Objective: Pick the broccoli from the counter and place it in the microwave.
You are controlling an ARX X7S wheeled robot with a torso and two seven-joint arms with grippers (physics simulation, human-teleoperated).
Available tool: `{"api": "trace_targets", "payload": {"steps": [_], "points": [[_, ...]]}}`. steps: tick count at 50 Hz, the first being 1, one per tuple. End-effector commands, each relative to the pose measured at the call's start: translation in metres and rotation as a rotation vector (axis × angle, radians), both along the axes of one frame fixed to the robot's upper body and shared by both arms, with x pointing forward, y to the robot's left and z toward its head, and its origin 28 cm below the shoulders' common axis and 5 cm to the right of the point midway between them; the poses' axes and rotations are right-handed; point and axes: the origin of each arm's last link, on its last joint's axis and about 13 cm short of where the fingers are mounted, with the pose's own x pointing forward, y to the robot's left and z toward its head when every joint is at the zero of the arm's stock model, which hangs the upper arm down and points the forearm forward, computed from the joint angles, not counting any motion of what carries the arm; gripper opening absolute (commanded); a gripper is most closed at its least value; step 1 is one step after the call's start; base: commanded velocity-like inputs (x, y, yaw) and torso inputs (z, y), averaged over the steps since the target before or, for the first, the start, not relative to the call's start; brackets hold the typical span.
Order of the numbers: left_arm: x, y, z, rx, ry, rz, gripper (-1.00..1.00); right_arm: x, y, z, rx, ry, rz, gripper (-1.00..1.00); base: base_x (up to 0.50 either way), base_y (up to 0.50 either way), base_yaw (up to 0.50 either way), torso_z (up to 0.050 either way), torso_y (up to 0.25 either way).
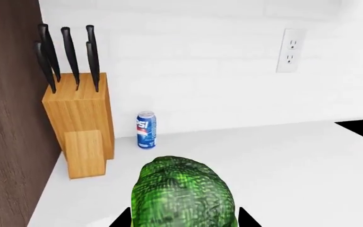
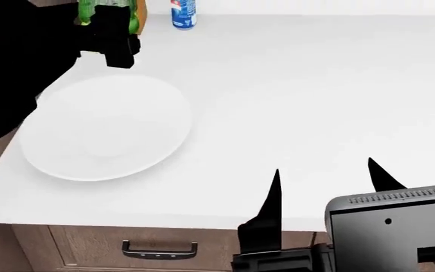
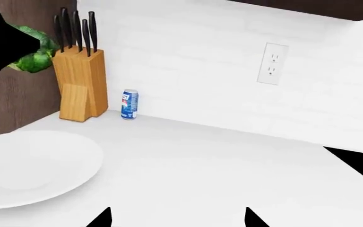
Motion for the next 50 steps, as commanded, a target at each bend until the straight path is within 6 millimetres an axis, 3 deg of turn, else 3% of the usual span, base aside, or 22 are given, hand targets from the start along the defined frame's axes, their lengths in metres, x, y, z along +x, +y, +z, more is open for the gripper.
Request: {"api": "trace_targets", "payload": {"steps": [1,6,10,19,25,39,41,44,50], "points": [[-0.007,-0.005,0.008,-0.098,-0.028,-0.032,-1.0,0.004,-0.001,0.002,0.024,-0.034,-0.001,1.0,0.0,0.0,0.0,-0.008,0.25],[-0.013,-0.005,0.007,-0.095,-0.039,-0.034,-1.0,0.005,-0.001,0.0,0.035,-0.043,0.001,1.0,0.0,0.0,0.0,-0.006,0.2],[-0.033,-0.004,0.002,-0.091,-0.098,-0.047,-1.0,0.005,0.0,-0.001,0.045,-0.051,0.009,1.0,0.0,0.0,0.0,0.0,0.0],[-0.102,-0.005,-0.015,-0.108,-0.126,-0.096,-1.0,0.005,0.002,-0.003,0.047,-0.055,0.008,1.0,-0.14,0.0,0.0,0.0,0.0],[-0.131,-0.001,-0.022,-0.11,-0.128,-0.126,-1.0,0.006,0.002,-0.003,0.053,-0.057,0.009,1.0,-0.46,0.0,0.0,0.0,0.0],[-0.15,0.006,-0.034,-0.143,-0.101,-0.102,-1.0,0.01,0.002,-0.001,0.053,-0.066,0.018,1.0,-0.46,0.0,0.0,0.0,0.0],[-0.155,0.008,-0.048,-0.145,-0.076,-0.08,-1.0,0.01,0.001,-0.001,0.053,-0.066,0.018,1.0,-0.46,0.0,0.0,0.0,0.0],[-0.156,0.008,-0.051,-0.149,-0.07,-0.075,-1.0,0.01,0.001,0.0,0.056,-0.066,0.02,1.0,-0.46,0.0,0.0,0.0,0.0],[-0.157,0.008,-0.054,-0.152,-0.065,-0.07,-1.0,0.008,0.0,0.0,0.084,-0.082,0.032,1.0,-0.01,0.0,0.0,0.0,0.0]]}}
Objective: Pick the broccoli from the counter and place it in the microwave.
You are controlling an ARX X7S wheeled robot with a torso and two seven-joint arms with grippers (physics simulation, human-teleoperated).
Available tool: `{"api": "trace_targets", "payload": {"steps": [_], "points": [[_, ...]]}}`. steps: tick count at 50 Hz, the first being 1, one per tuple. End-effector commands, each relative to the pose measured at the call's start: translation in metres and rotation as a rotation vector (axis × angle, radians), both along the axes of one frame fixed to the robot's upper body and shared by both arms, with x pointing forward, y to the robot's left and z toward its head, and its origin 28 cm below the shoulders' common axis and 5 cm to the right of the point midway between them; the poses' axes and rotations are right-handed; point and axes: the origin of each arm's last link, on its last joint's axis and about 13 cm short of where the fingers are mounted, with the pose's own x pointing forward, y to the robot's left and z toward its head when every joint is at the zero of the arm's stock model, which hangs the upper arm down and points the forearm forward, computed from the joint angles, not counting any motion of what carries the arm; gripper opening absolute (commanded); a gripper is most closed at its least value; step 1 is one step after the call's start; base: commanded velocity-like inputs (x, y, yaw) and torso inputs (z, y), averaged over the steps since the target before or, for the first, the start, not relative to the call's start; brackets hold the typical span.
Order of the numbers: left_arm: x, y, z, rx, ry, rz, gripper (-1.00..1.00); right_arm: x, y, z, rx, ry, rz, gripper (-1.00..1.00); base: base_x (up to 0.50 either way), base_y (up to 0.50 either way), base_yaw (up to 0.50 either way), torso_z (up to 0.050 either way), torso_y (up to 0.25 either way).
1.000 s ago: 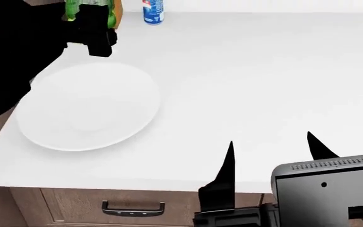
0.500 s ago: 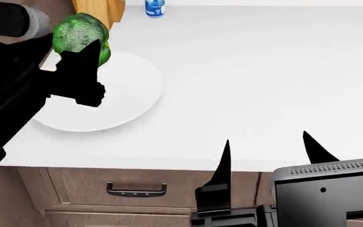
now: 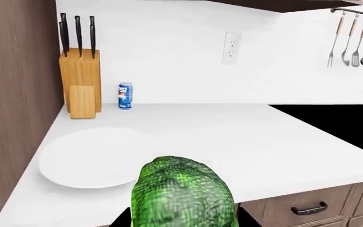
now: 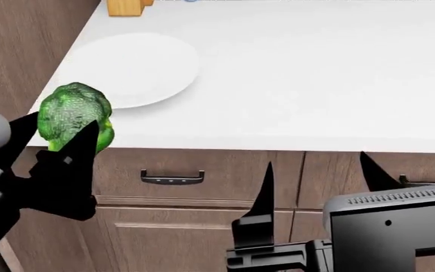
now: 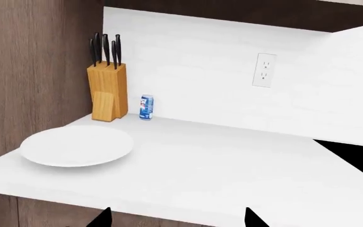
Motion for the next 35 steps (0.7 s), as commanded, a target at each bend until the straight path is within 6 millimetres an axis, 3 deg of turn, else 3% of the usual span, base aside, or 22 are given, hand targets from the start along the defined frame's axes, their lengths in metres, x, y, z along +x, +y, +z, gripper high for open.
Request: {"api": "trace_targets", "payload": {"steps": [1,6,35], "points": [[-0.0084,-0.0033,-0.0013,-0.082,-0.019,-0.014,-1.0,0.0032,-0.0029,0.0042,0.053,-0.039,0.007,1.0,0.0,0.0,0.0,0.0,0.0],[-0.0091,-0.003,-0.0018,-0.086,-0.013,-0.011,-1.0,0.0018,-0.0022,0.0037,-0.02,-0.064,0.017,1.0,0.0,0.03,0.0,0.0,0.0],[-0.0106,-0.0025,-0.0051,-0.101,0.003,0.009,-1.0,-0.0007,-0.0033,0.0048,-0.03,-0.065,0.021,1.0,0.0,0.5,0.0,0.0,0.0]]}}
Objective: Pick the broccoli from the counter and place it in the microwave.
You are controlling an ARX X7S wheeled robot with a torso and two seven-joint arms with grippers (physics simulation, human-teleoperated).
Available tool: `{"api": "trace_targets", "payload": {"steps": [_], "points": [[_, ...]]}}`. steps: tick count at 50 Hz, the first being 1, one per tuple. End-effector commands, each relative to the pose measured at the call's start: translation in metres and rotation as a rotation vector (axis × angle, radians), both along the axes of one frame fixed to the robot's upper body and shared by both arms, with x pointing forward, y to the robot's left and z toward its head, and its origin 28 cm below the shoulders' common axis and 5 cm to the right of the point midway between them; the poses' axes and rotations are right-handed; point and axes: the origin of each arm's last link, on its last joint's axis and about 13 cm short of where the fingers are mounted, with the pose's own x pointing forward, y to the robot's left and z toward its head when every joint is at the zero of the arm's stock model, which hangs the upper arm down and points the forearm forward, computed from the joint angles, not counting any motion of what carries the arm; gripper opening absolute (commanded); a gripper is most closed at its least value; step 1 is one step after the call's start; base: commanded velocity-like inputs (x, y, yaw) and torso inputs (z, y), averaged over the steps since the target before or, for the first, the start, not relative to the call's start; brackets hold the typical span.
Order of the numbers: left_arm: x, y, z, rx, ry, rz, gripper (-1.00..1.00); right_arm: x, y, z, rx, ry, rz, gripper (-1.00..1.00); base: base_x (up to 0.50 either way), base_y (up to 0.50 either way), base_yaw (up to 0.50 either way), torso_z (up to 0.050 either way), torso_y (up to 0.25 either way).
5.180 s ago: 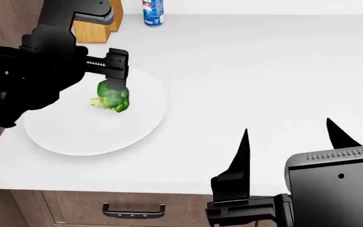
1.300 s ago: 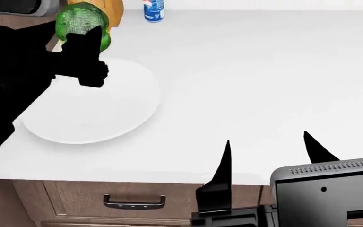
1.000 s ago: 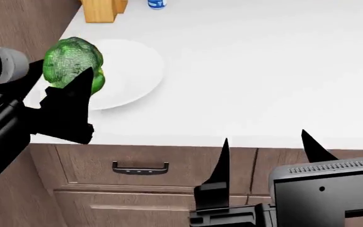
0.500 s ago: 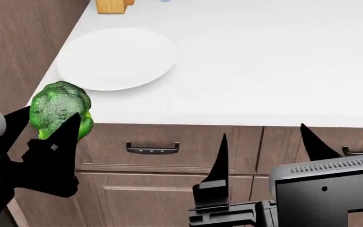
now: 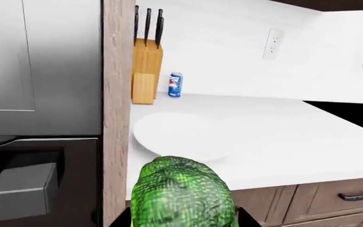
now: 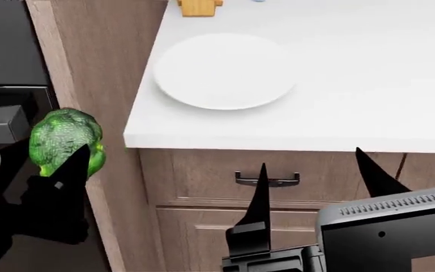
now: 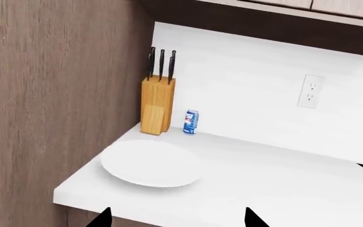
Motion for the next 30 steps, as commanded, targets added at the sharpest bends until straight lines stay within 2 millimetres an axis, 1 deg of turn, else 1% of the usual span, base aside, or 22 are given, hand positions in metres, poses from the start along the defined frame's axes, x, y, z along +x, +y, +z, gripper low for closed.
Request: {"api": "trace_targets", "payload": {"steps": [1,18,30], "points": [[0.004,-0.0052,0.0084,-0.074,-0.041,-0.021,-1.0,0.003,-0.002,0.0041,0.018,-0.024,-0.007,1.0,0.0,0.5,0.0,0.0,0.0],[0.0025,-0.0064,0.0038,-0.075,-0.022,-0.021,-1.0,0.0042,-0.0032,0.0069,0.009,-0.024,-0.005,1.0,0.0,0.5,0.0,0.0,0.0],[0.002,-0.006,0.001,-0.075,-0.015,-0.013,-1.0,0.0037,-0.0032,0.005,0.008,-0.019,-0.003,1.0,0.0,0.5,0.0,0.0,0.0]]}}
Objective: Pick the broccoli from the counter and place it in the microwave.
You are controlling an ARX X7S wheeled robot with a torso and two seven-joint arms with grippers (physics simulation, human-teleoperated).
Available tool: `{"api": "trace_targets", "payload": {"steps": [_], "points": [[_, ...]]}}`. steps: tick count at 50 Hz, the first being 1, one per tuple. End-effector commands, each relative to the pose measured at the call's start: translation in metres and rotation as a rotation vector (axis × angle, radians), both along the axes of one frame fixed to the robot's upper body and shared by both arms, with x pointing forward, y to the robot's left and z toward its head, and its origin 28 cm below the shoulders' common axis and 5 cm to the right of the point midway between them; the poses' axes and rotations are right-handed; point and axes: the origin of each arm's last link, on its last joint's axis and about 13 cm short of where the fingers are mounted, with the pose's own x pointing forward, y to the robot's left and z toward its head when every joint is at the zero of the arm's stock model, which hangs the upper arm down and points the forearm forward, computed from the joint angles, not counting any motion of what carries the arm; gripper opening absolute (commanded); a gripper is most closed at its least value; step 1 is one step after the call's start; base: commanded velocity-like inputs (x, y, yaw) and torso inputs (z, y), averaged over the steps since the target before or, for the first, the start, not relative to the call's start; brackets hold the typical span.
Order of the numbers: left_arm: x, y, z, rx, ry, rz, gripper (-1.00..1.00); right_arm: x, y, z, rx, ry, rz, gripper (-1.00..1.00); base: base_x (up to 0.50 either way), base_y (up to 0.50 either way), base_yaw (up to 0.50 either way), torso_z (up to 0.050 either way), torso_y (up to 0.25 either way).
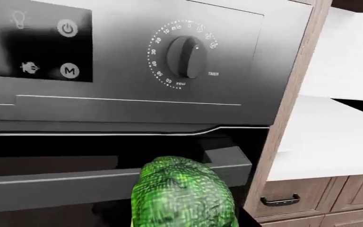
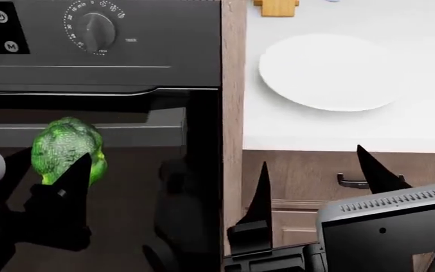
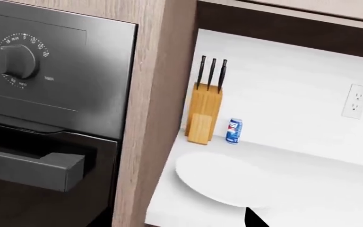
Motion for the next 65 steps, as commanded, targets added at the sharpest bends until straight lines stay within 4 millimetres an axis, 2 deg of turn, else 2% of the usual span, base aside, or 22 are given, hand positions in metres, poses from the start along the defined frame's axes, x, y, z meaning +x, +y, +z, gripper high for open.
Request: {"api": "trace_targets", "payload": {"steps": [1,39,43,45,46,50,56,61,62,65], "points": [[0.004,-0.005,0.007,-0.071,-0.038,-0.02,-1.0,0.003,-0.001,0.002,0.021,-0.019,-0.005,1.0,0.0,0.5,0.0,0.0,0.0],[0.004,-0.003,0.007,-0.069,-0.037,-0.005,-1.0,0.003,0.0,0.003,0.03,-0.019,-0.004,1.0,0.0,0.5,0.0,0.0,0.0],[0.005,-0.002,0.007,-0.07,-0.04,0.0,-1.0,0.002,-0.001,0.01,0.014,-0.177,-0.039,1.0,0.0,0.0,0.0,0.0,0.0],[0.006,-0.002,0.007,-0.071,-0.039,0.004,-1.0,-0.001,0.0,0.016,0.048,-0.197,-0.011,1.0,0.0,0.0,0.0,0.0,0.0],[0.006,-0.001,0.007,-0.072,-0.04,0.007,-1.0,-0.003,-0.001,0.023,0.07,-0.248,-0.011,1.0,0.0,0.0,0.0,0.0,0.0],[0.007,0.0,0.006,-0.072,-0.04,0.014,-1.0,-0.01,-0.003,0.045,-0.041,-0.465,-0.041,1.0,0.0,0.0,0.0,0.0,0.0],[0.009,0.003,0.007,-0.068,-0.043,0.021,-1.0,-0.018,-0.004,0.071,-0.121,-0.704,-0.101,1.0,0.0,0.0,0.0,0.0,0.0],[0.012,0.005,0.006,-0.067,-0.043,0.026,-1.0,-0.027,0.006,0.094,-0.103,-0.928,-0.099,1.0,0.0,0.0,0.0,0.0,0.0],[0.012,0.005,0.006,-0.067,-0.044,0.026,-1.0,-0.026,0.001,0.096,-0.18,-0.954,-0.116,1.0,0.0,0.0,0.0,0.0,0.0],[0.013,0.005,0.004,-0.063,-0.044,0.027,-1.0,-0.026,0.0,0.098,-0.184,-0.97,-0.113,1.0,0.0,0.0,0.0,0.0,0.0]]}}
